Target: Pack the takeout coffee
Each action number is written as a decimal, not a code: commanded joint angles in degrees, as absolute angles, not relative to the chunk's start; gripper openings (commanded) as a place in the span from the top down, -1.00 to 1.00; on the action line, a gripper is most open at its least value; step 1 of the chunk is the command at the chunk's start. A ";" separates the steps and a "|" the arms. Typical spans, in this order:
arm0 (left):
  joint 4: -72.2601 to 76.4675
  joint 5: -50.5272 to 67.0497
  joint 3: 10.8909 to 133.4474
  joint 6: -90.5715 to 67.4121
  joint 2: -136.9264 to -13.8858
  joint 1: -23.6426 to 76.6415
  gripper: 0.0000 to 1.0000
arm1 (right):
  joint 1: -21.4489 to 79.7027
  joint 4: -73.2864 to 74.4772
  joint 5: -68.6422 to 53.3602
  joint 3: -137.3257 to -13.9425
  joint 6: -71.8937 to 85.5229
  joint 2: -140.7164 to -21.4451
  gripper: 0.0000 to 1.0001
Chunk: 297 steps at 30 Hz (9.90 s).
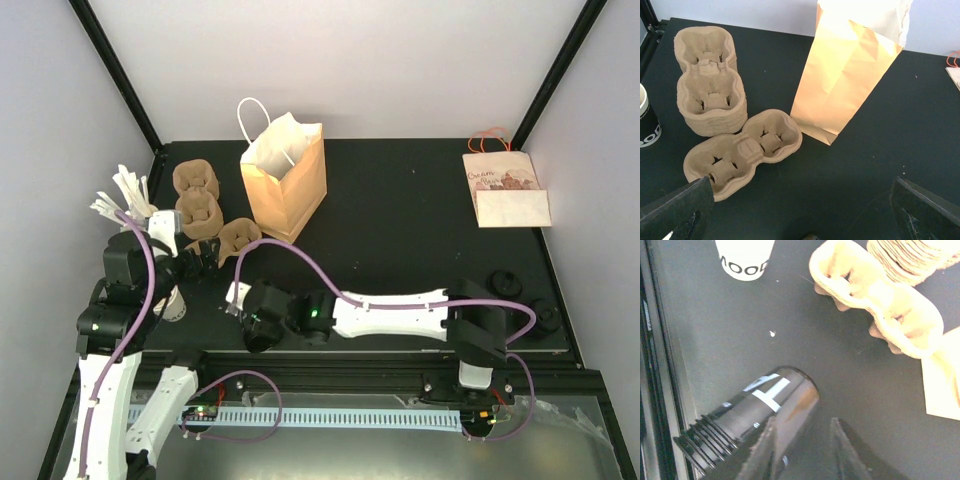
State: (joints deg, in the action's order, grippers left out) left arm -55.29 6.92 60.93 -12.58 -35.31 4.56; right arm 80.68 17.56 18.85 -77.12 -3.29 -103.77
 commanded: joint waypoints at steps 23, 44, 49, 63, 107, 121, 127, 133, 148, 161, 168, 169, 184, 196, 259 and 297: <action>-54.07 8.17 61.06 -9.33 -36.00 4.38 -0.98 | 87.79 -10.33 34.16 -59.20 -22.11 -104.36 -0.53; -53.34 8.17 60.19 -8.65 -36.08 4.36 -0.98 | 85.30 -8.89 30.38 -63.25 -18.93 -105.18 0.97; -53.61 7.94 60.14 -8.44 -35.95 4.36 -0.98 | 80.57 8.69 20.98 -70.01 -9.92 -101.45 0.97; -53.40 9.59 58.58 -9.04 -37.55 4.46 -0.98 | 64.94 60.81 -1.08 -87.56 7.25 -105.56 0.95; -49.86 -2.49 53.15 -20.19 -45.60 2.98 -0.86 | 55.37 61.50 8.17 -131.98 8.43 -131.05 0.33; -52.15 -8.02 53.86 -27.01 -54.35 -10.16 -0.31 | 55.80 47.62 8.28 -101.55 8.31 -99.45 0.07; -52.51 -2.62 52.69 -29.35 -60.32 -12.72 -0.26 | 55.81 39.27 6.20 -87.17 8.92 -85.64 0.06; -54.11 -6.26 52.73 -30.80 -64.80 -13.34 -0.17 | 55.81 33.66 5.83 -79.87 8.83 -80.10 0.06; -54.94 -2.87 55.33 -31.63 -62.62 -13.51 -0.06 | 55.81 31.24 7.21 -76.46 9.00 -78.05 0.06; -62.04 -6.91 53.69 -40.14 -52.00 -13.54 -0.17 | 55.72 29.71 7.26 -74.56 8.77 -77.04 0.07; -63.58 -9.31 51.87 -43.86 -54.76 -13.65 -0.13 | 55.72 29.38 7.72 -73.34 8.50 -75.53 0.07; -63.10 -8.85 51.41 -43.86 -55.23 -13.63 -0.12 | 55.68 29.24 7.71 -73.12 8.54 -75.36 0.07; -62.26 -10.38 50.15 -45.07 -61.21 -14.68 0.95 | 55.68 28.38 7.99 -71.89 8.61 -73.70 0.07; -66.95 -7.58 61.31 -40.38 -52.46 -14.64 0.97 | 55.68 24.94 2.23 -70.43 6.61 -73.70 0.06; -44.86 34.89 76.70 -15.20 -51.06 34.06 0.97 | 61.61 21.06 14.05 -59.58 -37.90 -65.87 -0.08; -88.50 -26.66 88.13 -21.14 -59.21 33.98 0.97 | 61.25 4.81 19.50 -40.11 -22.15 -51.11 -0.04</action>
